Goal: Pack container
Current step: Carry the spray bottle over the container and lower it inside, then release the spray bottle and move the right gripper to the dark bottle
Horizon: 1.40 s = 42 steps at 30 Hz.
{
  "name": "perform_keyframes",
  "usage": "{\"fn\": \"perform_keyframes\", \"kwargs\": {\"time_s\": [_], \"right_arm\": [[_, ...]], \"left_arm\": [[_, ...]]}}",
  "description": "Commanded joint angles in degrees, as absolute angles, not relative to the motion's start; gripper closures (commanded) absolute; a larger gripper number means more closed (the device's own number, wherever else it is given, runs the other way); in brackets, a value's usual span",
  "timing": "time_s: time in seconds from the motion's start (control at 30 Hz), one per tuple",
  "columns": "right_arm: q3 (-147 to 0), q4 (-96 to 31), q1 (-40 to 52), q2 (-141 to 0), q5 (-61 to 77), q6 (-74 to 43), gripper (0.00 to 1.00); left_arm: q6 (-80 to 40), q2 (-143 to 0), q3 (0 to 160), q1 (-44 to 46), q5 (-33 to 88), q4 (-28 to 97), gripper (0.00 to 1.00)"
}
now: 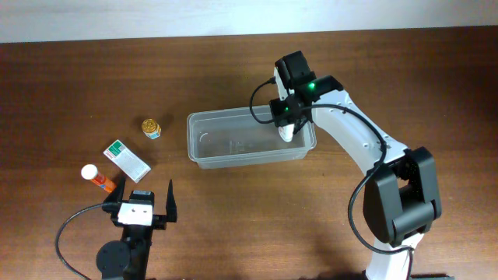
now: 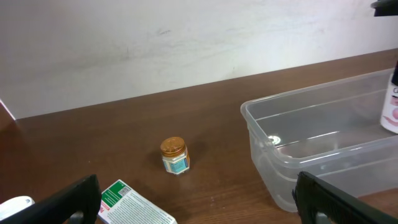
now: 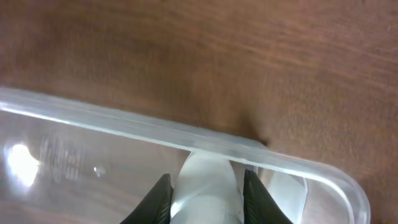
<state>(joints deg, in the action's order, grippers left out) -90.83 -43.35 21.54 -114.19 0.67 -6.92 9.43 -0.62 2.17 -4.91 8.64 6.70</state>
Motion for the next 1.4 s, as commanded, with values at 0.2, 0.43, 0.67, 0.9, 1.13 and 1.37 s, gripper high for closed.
{"fn": "perform_keyframes", "kwargs": {"time_s": [0.2, 0.43, 0.67, 0.9, 1.13, 1.37], "right_arm": [[-88.38, -40.82, 22.22, -113.30, -3.38, -11.18, 0.79], [-88.38, -40.71, 22.22, -113.30, -3.99, -12.78, 0.79], [-88.38, -40.93, 22.22, -113.30, -4.45, -13.63, 0.57], [-88.68, -42.17, 22.22, -112.36, -4.36, -13.52, 0.46], [-94.91, -50.30, 22.22, -105.71, -3.49, -10.39, 0.42], [-100.92, -57.49, 21.19, -96.38, -4.25, -5.89, 0.24]], "left_arm": [[9.98, -0.30, 1.85, -5.19, 9.26, 6.70, 0.01], [9.98, -0.30, 1.85, -5.21, 9.26, 6.68, 0.01], [9.98, -0.30, 1.85, -5.21, 9.26, 6.68, 0.01], [9.98, -0.30, 1.85, -5.21, 9.26, 6.68, 0.00], [9.98, -0.30, 1.85, -5.19, 9.26, 6.68, 0.01], [9.98, -0.30, 1.85, -5.21, 9.26, 6.68, 0.01]]}}
